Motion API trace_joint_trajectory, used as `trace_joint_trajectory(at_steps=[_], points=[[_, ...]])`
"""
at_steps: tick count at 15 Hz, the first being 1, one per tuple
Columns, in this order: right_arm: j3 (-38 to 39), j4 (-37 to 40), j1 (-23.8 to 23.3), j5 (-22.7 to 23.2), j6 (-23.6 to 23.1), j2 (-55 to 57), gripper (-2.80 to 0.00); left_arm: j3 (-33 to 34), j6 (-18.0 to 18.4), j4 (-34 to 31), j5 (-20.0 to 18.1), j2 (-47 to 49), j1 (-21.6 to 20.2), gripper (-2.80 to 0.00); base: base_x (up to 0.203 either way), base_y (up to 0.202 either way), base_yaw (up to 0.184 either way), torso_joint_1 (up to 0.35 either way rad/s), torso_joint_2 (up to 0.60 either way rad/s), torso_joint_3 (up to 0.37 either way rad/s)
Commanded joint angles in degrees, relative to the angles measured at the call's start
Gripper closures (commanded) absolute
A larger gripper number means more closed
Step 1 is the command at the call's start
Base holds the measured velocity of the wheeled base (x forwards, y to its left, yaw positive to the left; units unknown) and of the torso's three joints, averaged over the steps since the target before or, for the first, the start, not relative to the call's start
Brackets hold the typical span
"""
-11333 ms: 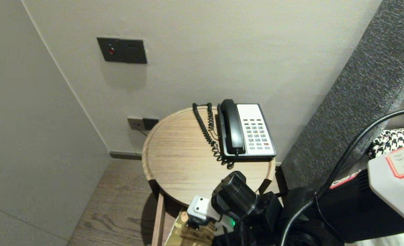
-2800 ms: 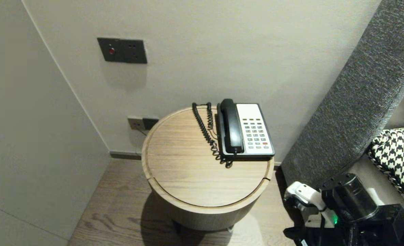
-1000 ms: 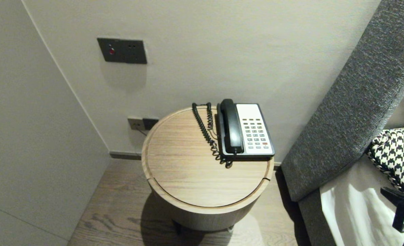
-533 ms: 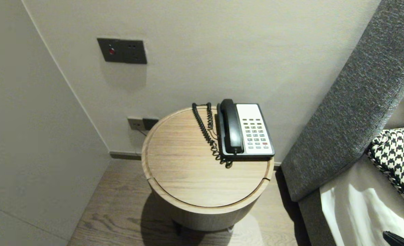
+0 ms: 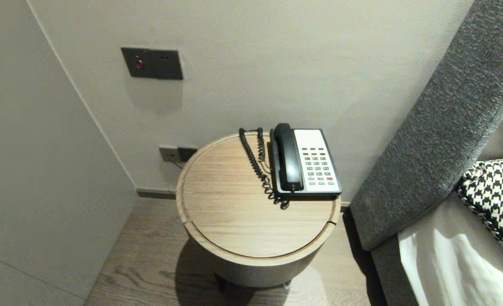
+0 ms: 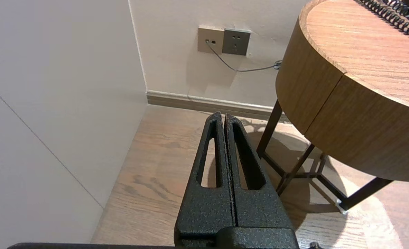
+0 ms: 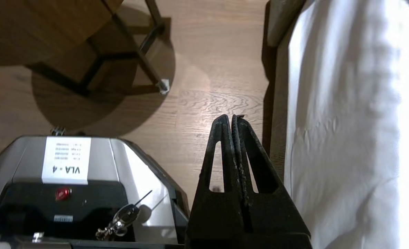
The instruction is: Open the nightstand drawer
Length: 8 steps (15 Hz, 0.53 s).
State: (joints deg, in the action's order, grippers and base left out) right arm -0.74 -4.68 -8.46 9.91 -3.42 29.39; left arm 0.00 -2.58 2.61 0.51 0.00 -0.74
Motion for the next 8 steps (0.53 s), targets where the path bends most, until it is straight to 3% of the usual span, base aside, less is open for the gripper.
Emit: trace_joint_trajectory(at_steps=[1, 5, 8], points=[[-0.1, 0.2, 0.0, -0.8, 0.5, -3.5, 0.00, 0.0, -0.1, 0.0, 0.0, -0.1, 0.0, 0.00, 0.000, 0.000, 0.000, 0.000, 0.00, 0.000], [-1.1, 4.2, 2.8, -2.2, 1.8, -3.8, 0.00, 0.0, -0.1, 0.0, 0.0, -0.2, 0.0, 0.00, 0.000, 0.000, 0.000, 0.000, 0.00, 0.000], [-1.1, 4.4, 9.5, -3.3, 4.4, -6.3, 0.00, 0.0, -0.1, 0.0, 0.0, -0.1, 0.0, 0.00, 0.000, 0.000, 0.000, 0.000, 0.00, 0.000]])
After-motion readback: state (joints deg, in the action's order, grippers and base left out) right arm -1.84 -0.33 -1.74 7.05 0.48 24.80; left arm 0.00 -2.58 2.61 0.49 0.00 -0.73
